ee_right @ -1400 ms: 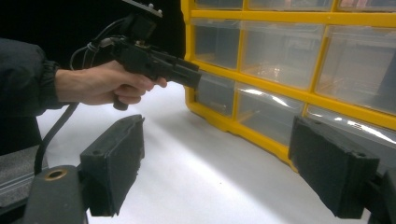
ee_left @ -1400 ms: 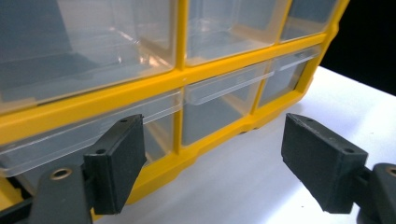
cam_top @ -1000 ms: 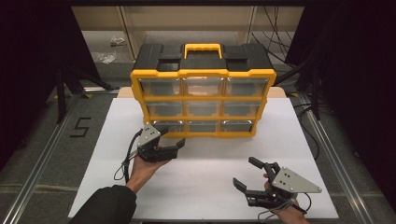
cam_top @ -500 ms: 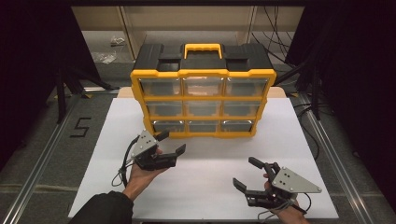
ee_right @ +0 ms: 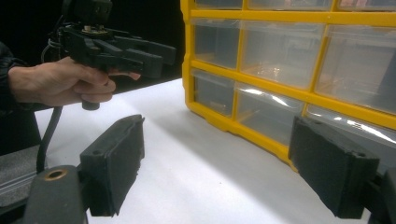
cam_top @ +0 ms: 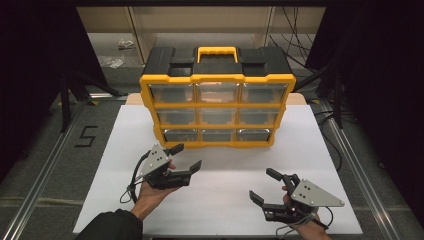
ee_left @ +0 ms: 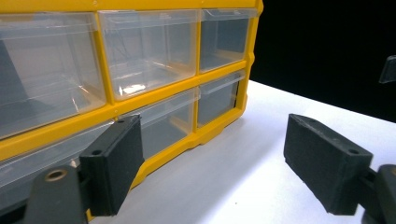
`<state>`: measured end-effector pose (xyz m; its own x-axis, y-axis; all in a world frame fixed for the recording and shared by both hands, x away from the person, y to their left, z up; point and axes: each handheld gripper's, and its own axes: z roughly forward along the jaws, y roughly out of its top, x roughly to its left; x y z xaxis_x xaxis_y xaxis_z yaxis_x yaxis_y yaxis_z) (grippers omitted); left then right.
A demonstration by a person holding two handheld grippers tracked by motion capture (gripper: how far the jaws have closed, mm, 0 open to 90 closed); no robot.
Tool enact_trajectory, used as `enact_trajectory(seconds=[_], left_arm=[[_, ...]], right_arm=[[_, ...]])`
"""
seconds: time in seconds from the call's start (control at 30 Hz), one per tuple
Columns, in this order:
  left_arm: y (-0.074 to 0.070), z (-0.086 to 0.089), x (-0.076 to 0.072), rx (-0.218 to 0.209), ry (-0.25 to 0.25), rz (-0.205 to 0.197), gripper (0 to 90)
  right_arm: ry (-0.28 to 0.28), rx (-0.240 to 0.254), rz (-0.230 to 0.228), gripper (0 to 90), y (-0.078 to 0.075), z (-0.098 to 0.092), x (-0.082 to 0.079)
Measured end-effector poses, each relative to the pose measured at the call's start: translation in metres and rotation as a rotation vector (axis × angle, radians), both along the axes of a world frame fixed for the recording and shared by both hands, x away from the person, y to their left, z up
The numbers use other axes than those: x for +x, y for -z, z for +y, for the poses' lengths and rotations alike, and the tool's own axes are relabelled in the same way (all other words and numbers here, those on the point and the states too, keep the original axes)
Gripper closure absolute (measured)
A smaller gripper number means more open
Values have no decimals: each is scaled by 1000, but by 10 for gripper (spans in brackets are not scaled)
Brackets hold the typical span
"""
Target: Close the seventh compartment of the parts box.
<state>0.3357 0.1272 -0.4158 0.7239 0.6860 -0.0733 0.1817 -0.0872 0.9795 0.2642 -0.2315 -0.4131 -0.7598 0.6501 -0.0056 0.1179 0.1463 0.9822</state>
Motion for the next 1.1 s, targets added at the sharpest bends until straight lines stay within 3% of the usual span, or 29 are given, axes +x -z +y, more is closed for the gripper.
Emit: enact_trajectory(seconds=[1.1], left_arm=[[-5, 10, -25, -14, 6, -37, 167]], right_arm=[[1, 5, 1, 193, 0, 0, 0]])
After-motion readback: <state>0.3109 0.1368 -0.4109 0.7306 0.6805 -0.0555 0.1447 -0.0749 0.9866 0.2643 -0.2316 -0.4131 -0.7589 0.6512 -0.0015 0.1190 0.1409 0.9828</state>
